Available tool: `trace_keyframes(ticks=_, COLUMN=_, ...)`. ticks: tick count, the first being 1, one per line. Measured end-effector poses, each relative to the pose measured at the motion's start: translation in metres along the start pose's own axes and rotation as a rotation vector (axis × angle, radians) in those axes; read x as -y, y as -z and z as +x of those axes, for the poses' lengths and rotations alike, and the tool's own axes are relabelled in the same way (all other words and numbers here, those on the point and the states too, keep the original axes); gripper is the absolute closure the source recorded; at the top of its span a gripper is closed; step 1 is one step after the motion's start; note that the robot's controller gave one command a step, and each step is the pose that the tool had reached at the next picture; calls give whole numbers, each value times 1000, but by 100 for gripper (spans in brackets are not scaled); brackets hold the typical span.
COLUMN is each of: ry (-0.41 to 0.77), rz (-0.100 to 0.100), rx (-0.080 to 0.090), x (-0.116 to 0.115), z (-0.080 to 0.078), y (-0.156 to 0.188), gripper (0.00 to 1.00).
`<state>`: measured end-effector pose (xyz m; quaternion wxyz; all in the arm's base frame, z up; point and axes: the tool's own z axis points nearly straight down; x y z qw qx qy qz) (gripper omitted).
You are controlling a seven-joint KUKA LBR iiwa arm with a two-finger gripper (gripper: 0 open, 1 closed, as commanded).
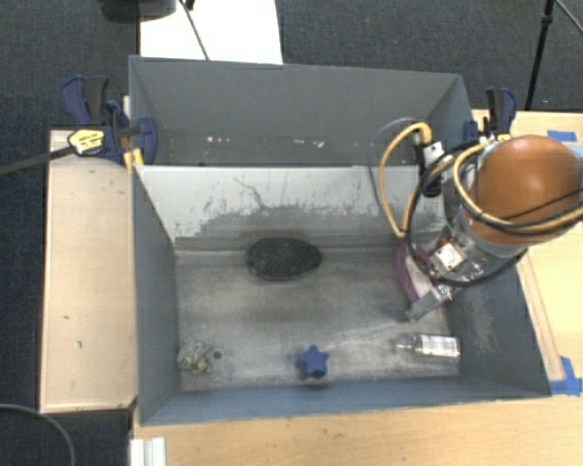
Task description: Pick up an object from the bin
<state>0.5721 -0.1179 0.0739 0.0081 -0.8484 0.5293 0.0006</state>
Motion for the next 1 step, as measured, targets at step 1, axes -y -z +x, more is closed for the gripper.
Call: trace_keyframes(ticks=1, ry=41, rz=-7, rx=-12, x=-6, z=-2, y=174, gripper=100)
